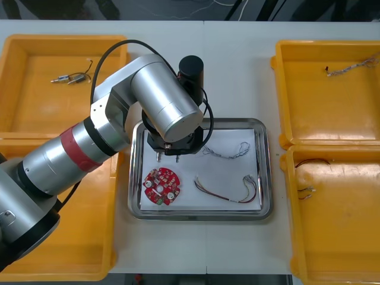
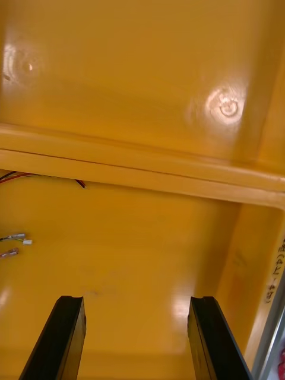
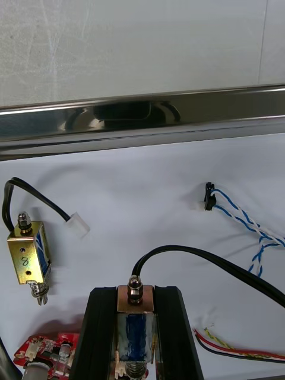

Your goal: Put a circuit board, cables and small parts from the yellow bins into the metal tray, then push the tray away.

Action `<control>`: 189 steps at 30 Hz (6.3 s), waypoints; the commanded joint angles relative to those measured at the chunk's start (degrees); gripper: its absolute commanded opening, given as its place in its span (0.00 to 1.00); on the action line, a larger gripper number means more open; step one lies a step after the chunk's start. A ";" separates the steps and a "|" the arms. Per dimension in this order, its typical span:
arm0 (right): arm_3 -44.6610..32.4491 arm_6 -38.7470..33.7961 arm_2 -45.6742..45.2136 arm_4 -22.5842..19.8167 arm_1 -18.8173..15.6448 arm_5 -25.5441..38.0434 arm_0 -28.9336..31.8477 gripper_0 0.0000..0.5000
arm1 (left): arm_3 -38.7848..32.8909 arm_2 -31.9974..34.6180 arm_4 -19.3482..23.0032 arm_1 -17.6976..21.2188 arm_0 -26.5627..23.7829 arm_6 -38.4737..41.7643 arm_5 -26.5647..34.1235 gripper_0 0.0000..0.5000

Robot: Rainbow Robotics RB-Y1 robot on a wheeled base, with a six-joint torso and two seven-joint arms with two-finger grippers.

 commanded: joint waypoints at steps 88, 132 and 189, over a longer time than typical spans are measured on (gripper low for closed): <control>-2.48 -10.37 19.03 -13.21 -3.54 0.17 -10.17 1.00 | -33.69 47.92 22.23 28.90 30.16 -24.46 14.56 1.00; 5.61 2.91 75.89 -0.73 10.87 -5.42 -40.49 1.00 | -34.83 58.55 22.50 32.06 41.58 -30.53 14.56 1.00; 17.21 9.67 90.75 16.06 17.99 -8.76 -33.46 1.00 | -34.83 58.55 22.50 32.06 41.58 -30.53 14.56 1.00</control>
